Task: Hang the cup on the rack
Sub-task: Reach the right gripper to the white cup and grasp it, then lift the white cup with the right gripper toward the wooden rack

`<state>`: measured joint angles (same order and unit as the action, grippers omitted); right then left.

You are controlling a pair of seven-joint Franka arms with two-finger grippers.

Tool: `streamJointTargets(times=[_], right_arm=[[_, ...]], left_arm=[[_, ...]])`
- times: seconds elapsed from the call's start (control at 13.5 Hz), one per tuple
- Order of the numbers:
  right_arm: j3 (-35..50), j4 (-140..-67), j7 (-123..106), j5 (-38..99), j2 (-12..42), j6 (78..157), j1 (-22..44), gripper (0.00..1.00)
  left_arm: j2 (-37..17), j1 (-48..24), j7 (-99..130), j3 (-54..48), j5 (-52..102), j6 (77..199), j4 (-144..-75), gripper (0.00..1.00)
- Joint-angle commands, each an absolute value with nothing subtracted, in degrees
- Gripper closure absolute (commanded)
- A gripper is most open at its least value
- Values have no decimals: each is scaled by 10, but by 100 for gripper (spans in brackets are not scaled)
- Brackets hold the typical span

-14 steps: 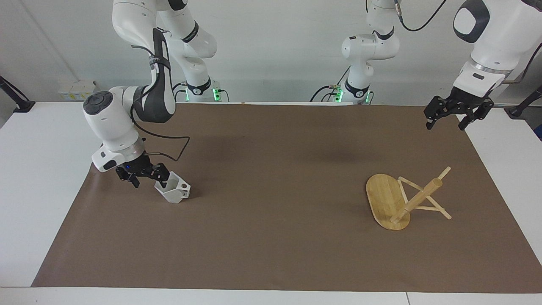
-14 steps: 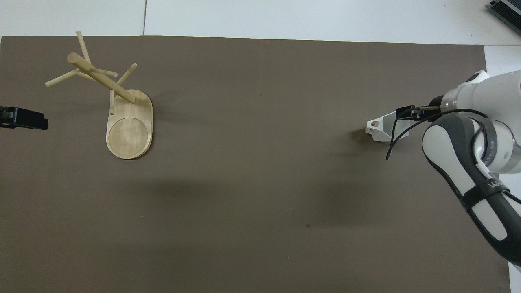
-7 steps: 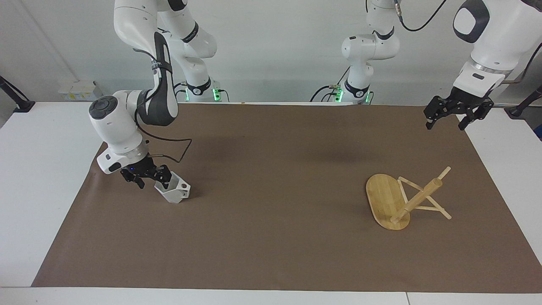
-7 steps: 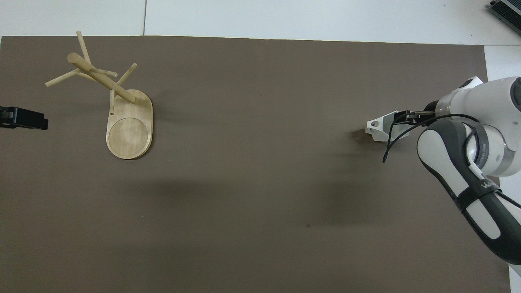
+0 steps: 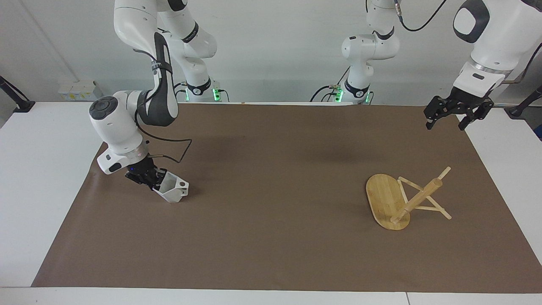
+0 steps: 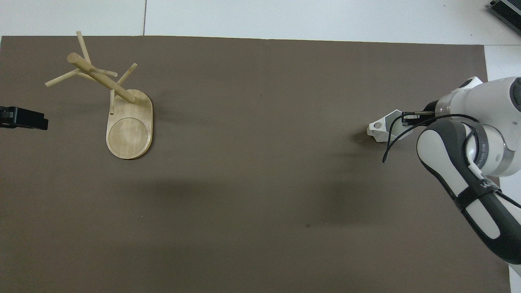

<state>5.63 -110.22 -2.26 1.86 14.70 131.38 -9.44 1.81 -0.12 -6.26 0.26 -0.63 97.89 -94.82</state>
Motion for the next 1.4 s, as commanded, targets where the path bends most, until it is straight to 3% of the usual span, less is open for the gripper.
streamJointTargets(times=[0.0,0.44,0.74,1.04,1.33], right_arm=[[62,-1107,-16,21,146,1325,-98,100],[62,-1096,-18,28,147,1314,-99,100],[84,-1051,-20,35,145,1240,-99,100],[100,-985,-25,190,143,1150,-99,100],[149,-972,-41,309,142,1136,-99,100]], left_arm=[[34,5,-70,-1,-13,988,-969,0],[34,5,-70,-2,-13,988,-969,0],[35,5,-70,-2,-13,988,-969,0],[35,5,-70,-2,-13,988,-969,0],[34,5,-70,-2,-12,988,-969,0]])
